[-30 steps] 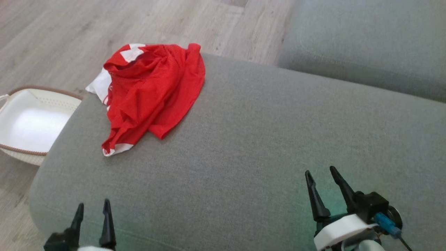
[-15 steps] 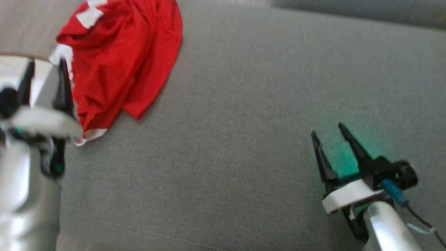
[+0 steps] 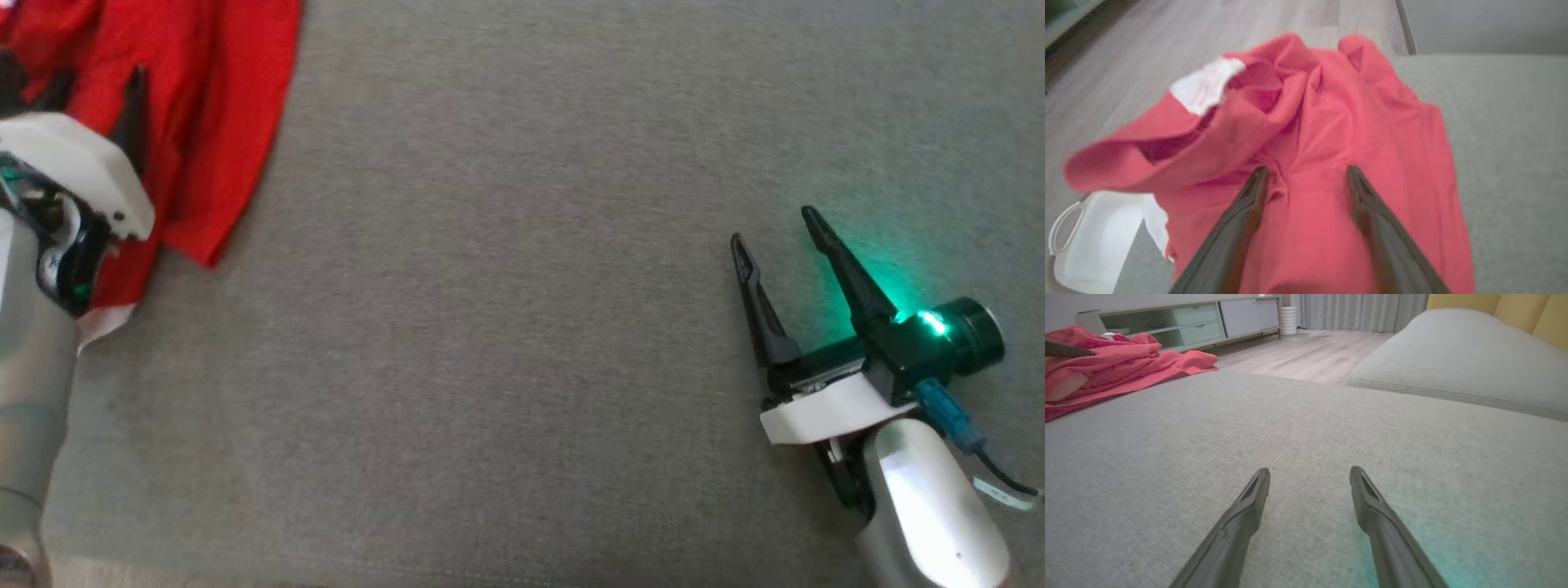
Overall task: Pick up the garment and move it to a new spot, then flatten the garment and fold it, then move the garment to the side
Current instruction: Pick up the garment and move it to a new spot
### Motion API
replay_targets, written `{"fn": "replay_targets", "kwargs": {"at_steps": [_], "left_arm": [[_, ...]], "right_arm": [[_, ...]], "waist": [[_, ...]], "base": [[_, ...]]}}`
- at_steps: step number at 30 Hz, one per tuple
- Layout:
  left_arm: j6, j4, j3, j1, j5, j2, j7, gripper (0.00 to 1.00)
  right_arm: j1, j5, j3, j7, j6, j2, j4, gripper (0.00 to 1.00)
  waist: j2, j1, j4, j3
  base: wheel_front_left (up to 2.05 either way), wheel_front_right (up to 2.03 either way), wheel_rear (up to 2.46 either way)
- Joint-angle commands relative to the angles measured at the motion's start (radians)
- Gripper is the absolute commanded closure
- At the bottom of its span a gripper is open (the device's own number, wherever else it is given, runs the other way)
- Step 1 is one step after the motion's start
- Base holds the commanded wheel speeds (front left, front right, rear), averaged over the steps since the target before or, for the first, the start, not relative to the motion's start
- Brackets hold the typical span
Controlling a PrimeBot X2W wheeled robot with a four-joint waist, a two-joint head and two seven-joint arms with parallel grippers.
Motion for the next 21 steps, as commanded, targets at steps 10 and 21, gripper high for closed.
{"fn": "replay_targets", "kwargs": {"at_steps": [10, 21], "left_arm": [[0.002, 0.114, -0.153, -0.052, -0.132, 0.126, 0.06, 1.0], [0.002, 0.056, -0.206, -0.155, -0.216, 0.263, -0.067, 1.0]], "right_arm": [[0.027, -0.002, 0.007, -0.002, 0.007, 0.019, -0.001, 0.0], [0.039, 0.06, 0.043, -0.016, 0.007, 0.056, 0.078, 0.0]], "waist": [[0.0, -0.0002, -0.084, -0.007], [0.0, -0.0002, -0.138, -0.186]], "base": [[0.0, 0.0, 0.0], [0.0, 0.0, 0.0]]}}
